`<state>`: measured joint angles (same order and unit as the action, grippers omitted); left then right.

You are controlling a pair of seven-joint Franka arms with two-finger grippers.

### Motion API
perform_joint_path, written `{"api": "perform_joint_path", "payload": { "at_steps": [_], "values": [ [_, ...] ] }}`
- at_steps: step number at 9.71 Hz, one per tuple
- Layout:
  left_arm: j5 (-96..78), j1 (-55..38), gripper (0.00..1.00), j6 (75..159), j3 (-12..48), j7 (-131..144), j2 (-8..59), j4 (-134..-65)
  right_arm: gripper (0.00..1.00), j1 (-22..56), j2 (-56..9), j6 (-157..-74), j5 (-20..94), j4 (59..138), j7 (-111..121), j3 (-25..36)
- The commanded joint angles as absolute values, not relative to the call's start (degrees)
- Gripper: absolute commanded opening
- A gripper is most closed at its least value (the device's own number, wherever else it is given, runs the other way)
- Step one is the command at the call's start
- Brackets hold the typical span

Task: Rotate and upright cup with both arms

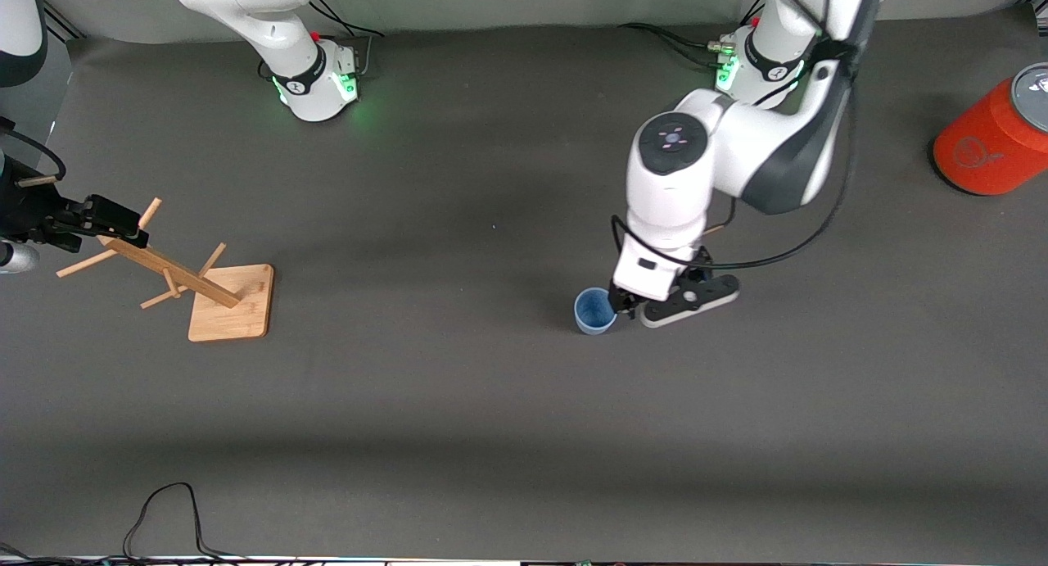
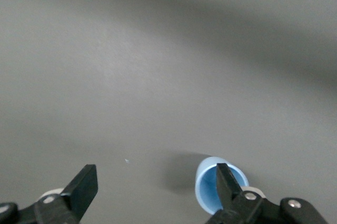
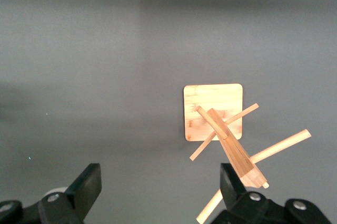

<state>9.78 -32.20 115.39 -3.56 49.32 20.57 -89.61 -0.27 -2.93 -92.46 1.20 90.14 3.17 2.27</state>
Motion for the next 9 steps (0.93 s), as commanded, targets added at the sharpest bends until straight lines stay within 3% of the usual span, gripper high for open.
{"api": "perform_joint_path", "payload": {
  "at_steps": [1, 4, 9],
  "values": [
    [7.6, -26.3, 1.00, 109.5, -3.3, 36.0, 17.4, -87.5, 1.00, -0.1, -2.3, -92.7, 1.0, 90.4, 3.2, 2.4],
    [7.6, -19.0, 1.00, 100.6, -3.3, 21.1, 12.8, -86.3, 1.00, -0.1, -2.3, -92.7, 1.0, 90.4, 3.2, 2.4],
    [6.2, -10.3, 1.00, 94.5, -3.3, 8.6, 8.8, -85.8, 1.00, -0.1, -2.4, -92.7, 1.0, 90.4, 3.2, 2.4]
  ]
}}
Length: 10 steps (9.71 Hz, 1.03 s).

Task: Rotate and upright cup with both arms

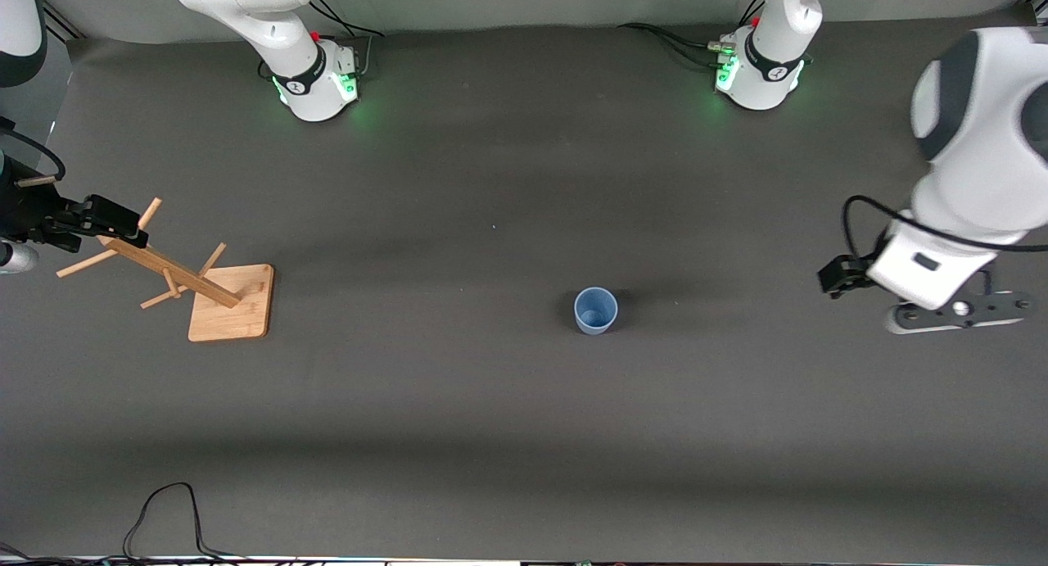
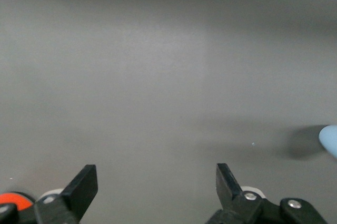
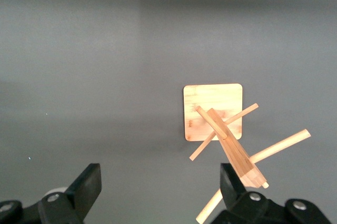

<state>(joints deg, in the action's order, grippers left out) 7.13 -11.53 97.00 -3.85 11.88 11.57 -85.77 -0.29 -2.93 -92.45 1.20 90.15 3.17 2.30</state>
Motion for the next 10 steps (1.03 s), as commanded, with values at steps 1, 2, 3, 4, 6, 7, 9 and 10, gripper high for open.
{"api": "perform_joint_path", "payload": {
  "at_steps": [1, 2, 3, 4, 6, 7, 9, 10],
  "values": [
    [6.0, -9.0, 1.00, 94.1, -3.3, 4.6, 7.1, -86.1, 1.00, -0.2, -2.4, -92.7, 1.0, 90.5, 3.2, 2.4],
    [4.4, -6.1, 1.00, 94.1, -3.3, 0.7, 6.3, -86.6, 1.00, -0.2, -2.4, -92.7, 1.0, 90.4, 3.2, 2.5],
    [3.4, -4.2, 1.00, 94.0, -3.3, -2.1, 5.5, -87.4, 1.00, -0.2, -2.4, -92.7, 1.0, 90.5, 3.2, 2.5],
    [3.3, -1.3, 1.00, 93.9, -3.1, -5.2, 5.4, -87.5, 1.00, -0.2, -2.5, -92.8, 1.0, 90.5, 3.2, 2.5],
    [3.2, 6.2, 1.00, 93.8, 2.4, -8.3, 6.0, -87.5, 1.00, -0.2, -2.5, -92.8, 1.0, 90.4, 3.2, 2.5],
    [3.7, 3.6, 1.00, 92.8, 1.4, -8.2, 6.1, -87.4, 1.00, -0.2, -2.5, -92.8, 1.1, 90.5, 3.2, 2.5],
    [3.6, 0.4, 1.00, 92.6, -0.8, -7.4, 6.2, -86.7, 1.00, -0.2, -2.5, -92.8, 1.1, 90.5, 3.2, 2.5],
    [3.3, 0.2, 1.00, 92.7, -0.9, -7.5, 6.2, -86.6, 1.00, -0.2, -2.5, -92.8, 1.1, 90.5, 3.2, 2.5]
  ]
}}
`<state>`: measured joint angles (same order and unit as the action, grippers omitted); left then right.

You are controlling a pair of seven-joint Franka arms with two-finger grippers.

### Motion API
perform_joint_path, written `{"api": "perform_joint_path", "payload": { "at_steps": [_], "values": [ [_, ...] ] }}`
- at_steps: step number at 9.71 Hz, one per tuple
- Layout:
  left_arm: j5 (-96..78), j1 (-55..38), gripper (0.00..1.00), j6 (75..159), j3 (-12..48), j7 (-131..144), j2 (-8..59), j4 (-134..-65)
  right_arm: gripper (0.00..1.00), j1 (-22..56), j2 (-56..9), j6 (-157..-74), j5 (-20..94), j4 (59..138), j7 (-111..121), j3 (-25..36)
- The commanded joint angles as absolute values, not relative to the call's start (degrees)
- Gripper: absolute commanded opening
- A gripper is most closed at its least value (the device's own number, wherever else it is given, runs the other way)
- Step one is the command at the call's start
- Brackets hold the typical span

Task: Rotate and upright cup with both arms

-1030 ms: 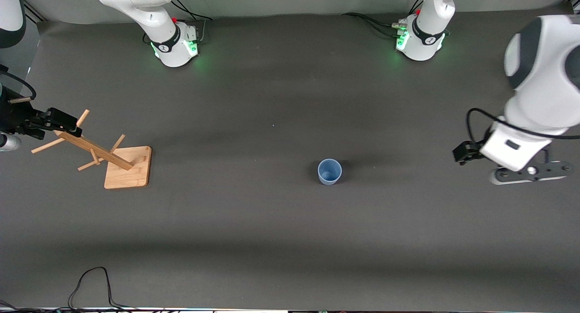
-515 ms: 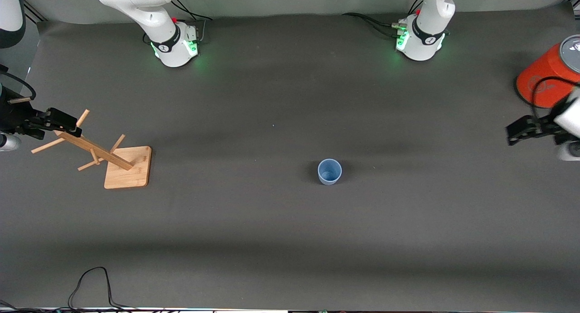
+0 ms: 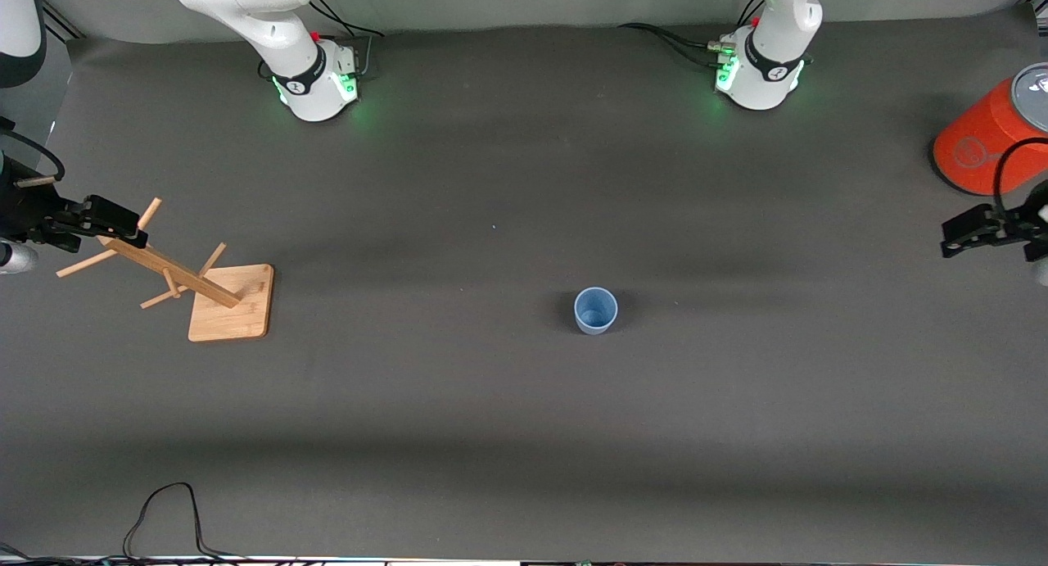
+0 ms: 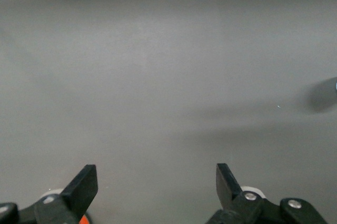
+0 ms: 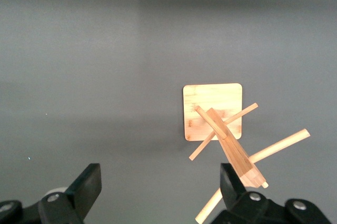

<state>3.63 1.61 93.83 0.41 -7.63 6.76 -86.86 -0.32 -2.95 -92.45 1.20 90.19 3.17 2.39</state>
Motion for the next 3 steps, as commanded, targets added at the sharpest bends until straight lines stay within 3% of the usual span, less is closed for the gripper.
{"api": "perform_joint_path", "payload": {
  "at_steps": [1, 3],
  "values": [
    [3.3, -0.3, 1.00, 92.8, -1.3, -7.5, 6.2, -86.5, 1.00, -0.2, -2.5, -92.8, 1.1, 90.5, 3.2, 2.5],
    [3.1, -1.2, 1.00, 92.8, -2.1, -7.4, 6.3, -86.4, 1.00, -0.2, -2.4, -92.8, 1.1, 90.5, 3.2, 2.5]
  ]
}}
